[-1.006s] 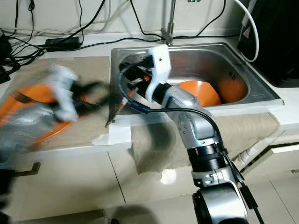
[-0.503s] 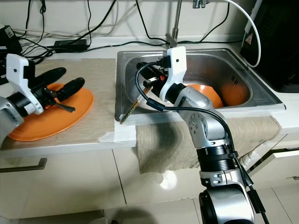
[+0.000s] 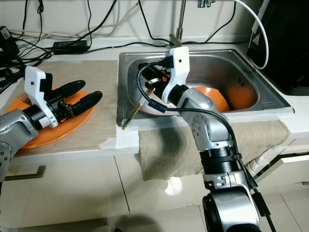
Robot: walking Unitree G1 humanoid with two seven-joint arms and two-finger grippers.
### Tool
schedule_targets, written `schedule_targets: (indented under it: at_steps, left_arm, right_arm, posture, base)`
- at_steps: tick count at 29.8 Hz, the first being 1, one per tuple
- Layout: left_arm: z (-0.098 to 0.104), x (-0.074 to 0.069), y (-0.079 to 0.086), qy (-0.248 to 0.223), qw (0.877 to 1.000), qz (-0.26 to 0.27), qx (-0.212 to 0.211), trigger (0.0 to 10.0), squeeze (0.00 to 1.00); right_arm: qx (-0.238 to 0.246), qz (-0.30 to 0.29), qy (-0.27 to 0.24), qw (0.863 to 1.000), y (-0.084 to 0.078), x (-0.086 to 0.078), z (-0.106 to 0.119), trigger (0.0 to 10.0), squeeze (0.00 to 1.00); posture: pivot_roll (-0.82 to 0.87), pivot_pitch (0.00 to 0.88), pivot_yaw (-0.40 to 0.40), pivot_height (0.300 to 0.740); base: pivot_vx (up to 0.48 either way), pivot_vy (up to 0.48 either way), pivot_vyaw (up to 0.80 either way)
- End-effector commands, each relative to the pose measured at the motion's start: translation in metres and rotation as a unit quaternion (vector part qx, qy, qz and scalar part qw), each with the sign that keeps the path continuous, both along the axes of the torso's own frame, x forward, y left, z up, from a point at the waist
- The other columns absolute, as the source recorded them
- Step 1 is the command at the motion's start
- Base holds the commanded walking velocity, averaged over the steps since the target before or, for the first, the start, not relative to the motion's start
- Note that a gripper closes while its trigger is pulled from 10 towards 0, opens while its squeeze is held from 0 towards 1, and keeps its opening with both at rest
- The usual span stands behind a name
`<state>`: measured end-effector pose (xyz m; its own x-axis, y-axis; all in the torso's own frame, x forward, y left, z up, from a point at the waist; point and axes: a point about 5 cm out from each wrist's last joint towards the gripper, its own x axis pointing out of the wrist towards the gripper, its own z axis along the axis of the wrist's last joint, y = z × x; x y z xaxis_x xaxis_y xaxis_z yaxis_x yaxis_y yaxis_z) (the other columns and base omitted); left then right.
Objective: Kitchen organization
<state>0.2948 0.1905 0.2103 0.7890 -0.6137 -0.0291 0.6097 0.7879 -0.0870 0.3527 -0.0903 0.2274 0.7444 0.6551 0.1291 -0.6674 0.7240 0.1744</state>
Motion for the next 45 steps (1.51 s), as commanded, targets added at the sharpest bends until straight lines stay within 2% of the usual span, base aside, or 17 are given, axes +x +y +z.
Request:
schedule_targets:
  at_steps: [1, 11, 19, 23, 30, 31, 33, 41, 45]
  left_arm:
    - [-0.003, -0.002, -0.007, 0.003, 1.0, -0.012, 0.006, 10.0, 0.0]
    - [-0.01, -0.004, -0.019, 0.012, 1.0, -0.021, 0.004, 10.0, 0.0]
    - [-0.012, -0.003, -0.022, 0.013, 1.0, -0.021, 0.003, 10.0, 0.0]
    - [-0.013, -0.003, -0.023, 0.013, 1.0, -0.019, 0.002, 10.0, 0.0]
    - [-0.014, -0.003, -0.023, 0.014, 1.0, -0.017, 0.004, 10.0, 0.0]
    - [-0.015, -0.002, -0.023, 0.014, 1.0, -0.016, 0.005, 10.0, 0.0]
    - [-0.015, -0.002, -0.023, 0.014, 1.0, -0.016, 0.005, 10.0, 0.0]
    - [-0.014, -0.001, -0.024, 0.014, 1.0, -0.016, 0.005, 10.0, 0.0]
    - [-0.013, -0.001, -0.024, 0.013, 1.0, -0.017, 0.006, 10.0, 0.0]
  right_arm:
    - [-0.02, -0.028, 0.023, 0.999, -0.005, 0.004, -0.01, 0.0, 0.0]
    - [0.052, -0.044, 0.014, 0.998, 0.002, 0.014, 0.013, 0.0, 0.0]
    - [0.102, -0.098, 0.015, 0.99, -0.011, 0.03, 0.028, 0.0, 0.0]
    - [0.123, -0.136, 0.023, 0.983, -0.024, 0.038, 0.029, 0.0, 0.0]
    - [0.108, -0.192, 0.034, 0.975, -0.044, 0.047, 0.019, 0.0, 0.0]
    - [0.1, -0.232, 0.045, 0.967, -0.057, 0.05, 0.01, 0.0, 0.0]
    - [0.096, -0.255, 0.053, 0.961, -0.063, 0.051, 0.005, 0.0, 0.0]
    - [0.071, -0.318, 0.077, 0.942, -0.075, 0.053, -0.015, 0.0, 0.0]
    - [0.042, -0.341, 0.1, 0.934, -0.078, 0.052, -0.035, 0.0, 0.0]
  posture:
    - [0.08, 0.01, 0.021, 0.74]
    - [0.08, 0.008, 0.021, 0.74]
    - [0.08, 0.012, 0.017, 0.74]
    - [0.08, 0.013, 0.017, 0.74]
    - [0.08, 0.02, 0.018, 0.74]
    - [0.07, 0.022, 0.018, 0.74]
    - [0.07, 0.022, 0.019, 0.74]
    - [0.07, 0.027, 0.024, 0.74]
    - [0.07, 0.029, 0.026, 0.74]
  base:
    - [0.0, 0.0, 0.0]
    - [0.0, 0.0, 0.0]
    - [0.0, 0.0, 0.0]
    - [0.0, 0.0, 0.0]
    - [0.0, 0.0, 0.0]
    - [0.0, 0.0, 0.0]
    - [0.0, 0.0, 0.0]
    - [0.0, 0.0, 0.0]
    - [0.0, 0.0, 0.0]
